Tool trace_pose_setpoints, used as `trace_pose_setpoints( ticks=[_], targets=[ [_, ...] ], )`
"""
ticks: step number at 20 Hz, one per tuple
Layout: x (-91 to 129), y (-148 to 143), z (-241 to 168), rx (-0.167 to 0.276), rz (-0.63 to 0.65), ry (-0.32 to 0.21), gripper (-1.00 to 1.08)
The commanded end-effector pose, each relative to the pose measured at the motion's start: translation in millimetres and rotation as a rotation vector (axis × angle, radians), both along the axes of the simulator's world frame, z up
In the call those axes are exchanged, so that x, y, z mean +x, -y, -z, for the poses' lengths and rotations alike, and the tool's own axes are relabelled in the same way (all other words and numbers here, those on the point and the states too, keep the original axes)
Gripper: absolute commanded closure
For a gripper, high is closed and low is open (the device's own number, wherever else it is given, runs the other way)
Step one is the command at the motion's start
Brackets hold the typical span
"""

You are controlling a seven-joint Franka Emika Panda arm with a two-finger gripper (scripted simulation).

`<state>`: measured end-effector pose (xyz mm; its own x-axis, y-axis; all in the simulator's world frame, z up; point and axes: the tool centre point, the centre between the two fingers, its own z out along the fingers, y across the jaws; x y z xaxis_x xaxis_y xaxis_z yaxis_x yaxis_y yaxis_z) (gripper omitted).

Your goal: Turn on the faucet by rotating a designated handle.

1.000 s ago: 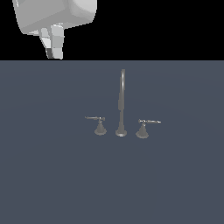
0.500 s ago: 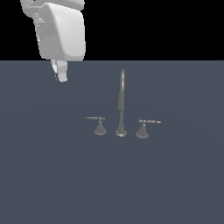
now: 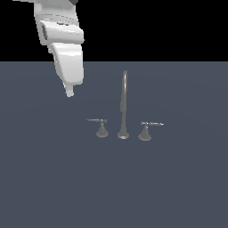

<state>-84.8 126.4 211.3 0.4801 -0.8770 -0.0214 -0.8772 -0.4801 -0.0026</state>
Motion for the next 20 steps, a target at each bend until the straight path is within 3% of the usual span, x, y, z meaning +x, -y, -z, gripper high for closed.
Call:
trace_pose_setpoints(
  ticks=[1, 20],
  targets=[
    [9, 0, 11, -0.001, 0.045, 0.001, 1.08],
    [87, 22, 103, -0.018, 0.430, 0.002, 1.08]
  ],
)
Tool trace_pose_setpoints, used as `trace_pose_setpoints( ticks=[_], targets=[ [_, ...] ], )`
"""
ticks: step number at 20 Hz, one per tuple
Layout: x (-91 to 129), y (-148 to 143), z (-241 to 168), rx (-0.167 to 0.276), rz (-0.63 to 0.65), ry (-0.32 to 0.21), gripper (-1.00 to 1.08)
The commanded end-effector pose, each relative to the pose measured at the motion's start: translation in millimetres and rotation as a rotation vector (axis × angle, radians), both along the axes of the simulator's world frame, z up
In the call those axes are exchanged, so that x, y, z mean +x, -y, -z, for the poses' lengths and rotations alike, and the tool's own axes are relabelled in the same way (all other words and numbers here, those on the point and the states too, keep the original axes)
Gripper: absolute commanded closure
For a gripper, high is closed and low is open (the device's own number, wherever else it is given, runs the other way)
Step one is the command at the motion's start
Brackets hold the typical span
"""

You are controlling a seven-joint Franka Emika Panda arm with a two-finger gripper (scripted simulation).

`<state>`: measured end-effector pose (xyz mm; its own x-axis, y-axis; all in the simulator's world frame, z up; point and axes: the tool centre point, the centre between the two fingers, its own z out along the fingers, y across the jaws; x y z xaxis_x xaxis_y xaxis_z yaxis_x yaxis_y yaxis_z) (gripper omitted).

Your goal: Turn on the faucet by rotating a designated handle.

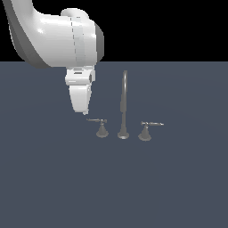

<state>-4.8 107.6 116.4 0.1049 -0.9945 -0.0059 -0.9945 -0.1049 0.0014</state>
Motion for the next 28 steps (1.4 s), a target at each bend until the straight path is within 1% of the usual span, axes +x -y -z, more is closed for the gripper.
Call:
trace_pose_setpoints(
  ticks=[1, 7, 13, 26, 28],
  targets=[
    [11, 6, 13, -0.003, 0.056, 0.001, 1.08],
    [31, 18, 38, -0.007, 0.165, 0.001, 1.08],
    [42, 27, 52, -0.008, 0.231, 0.002, 1.08],
    [42, 27, 51, -0.006, 0.232, 0.002, 1.08],
    [36, 23, 51, -0.006, 0.232, 0.002, 1.08]
  ],
)
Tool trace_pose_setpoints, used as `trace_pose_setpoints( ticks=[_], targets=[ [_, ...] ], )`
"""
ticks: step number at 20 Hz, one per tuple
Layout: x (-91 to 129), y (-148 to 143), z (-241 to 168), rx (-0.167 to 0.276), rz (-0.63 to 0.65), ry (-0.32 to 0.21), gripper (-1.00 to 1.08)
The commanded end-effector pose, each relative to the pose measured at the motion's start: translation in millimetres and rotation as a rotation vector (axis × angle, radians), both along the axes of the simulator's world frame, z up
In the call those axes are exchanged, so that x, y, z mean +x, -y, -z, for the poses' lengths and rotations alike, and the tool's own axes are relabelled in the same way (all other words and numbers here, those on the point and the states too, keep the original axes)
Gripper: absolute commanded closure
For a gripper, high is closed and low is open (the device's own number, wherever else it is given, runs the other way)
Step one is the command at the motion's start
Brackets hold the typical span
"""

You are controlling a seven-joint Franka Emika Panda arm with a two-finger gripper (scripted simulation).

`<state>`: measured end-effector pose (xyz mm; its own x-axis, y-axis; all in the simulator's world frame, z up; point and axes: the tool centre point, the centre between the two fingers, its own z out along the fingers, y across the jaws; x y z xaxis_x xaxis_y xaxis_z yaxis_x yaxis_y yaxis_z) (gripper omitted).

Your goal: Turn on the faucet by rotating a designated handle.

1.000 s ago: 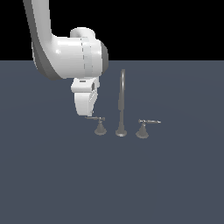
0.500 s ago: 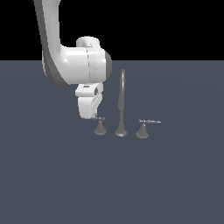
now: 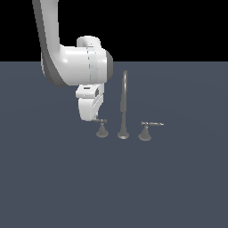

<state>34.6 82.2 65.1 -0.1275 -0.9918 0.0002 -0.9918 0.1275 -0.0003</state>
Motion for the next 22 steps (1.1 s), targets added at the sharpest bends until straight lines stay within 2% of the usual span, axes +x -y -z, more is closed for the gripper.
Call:
trace_pose_setpoints(
  ticks=[1, 9, 10, 11, 22],
  targets=[
    [-7, -5, 0, 0.000, -0.001, 0.000, 1.08],
    [-33, -21, 0, 0.000, -0.002, 0.000, 1.08],
    [-33, -21, 0, 0.000, -0.002, 0.000, 1.08],
    [-24, -19, -2, 0.003, 0.001, 0.014, 1.08],
    [-62, -14, -1, 0.001, -0.001, 0.004, 1.08]
  ],
)
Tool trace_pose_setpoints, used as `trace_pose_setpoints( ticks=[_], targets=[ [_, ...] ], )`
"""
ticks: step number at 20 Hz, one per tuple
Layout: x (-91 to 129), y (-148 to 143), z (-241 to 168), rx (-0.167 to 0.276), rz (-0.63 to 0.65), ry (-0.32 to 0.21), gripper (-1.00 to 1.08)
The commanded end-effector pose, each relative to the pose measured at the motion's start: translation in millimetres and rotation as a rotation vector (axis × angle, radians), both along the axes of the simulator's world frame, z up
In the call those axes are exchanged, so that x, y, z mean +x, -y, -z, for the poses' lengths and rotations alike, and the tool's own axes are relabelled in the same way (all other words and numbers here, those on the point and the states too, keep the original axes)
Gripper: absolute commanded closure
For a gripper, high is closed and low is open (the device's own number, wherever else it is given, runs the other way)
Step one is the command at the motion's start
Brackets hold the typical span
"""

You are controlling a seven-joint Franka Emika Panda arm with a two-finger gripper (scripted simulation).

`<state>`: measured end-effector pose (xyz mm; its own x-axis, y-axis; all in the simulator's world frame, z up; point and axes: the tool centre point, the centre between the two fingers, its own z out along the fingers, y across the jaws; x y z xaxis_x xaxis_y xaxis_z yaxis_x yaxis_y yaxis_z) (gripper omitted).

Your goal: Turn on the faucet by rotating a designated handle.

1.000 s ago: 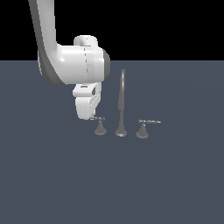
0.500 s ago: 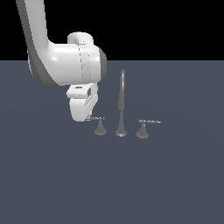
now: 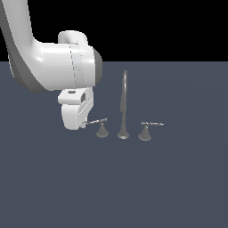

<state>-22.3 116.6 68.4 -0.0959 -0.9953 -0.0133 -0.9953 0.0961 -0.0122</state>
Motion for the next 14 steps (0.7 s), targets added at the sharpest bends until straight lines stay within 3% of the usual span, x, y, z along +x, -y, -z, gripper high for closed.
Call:
trace_pose_setpoints(
  ticks=[1, 4, 5, 14],
  targets=[
    [-9, 21, 3, -0.011, 0.031, -0.011, 1.08],
    [-16, 22, 3, -0.012, 0.030, -0.012, 1.08],
    [-12, 5, 0, -0.002, 0.004, -0.002, 1.08],
    [-34, 44, 2, -0.009, 0.022, -0.010, 1.08]
  ],
)
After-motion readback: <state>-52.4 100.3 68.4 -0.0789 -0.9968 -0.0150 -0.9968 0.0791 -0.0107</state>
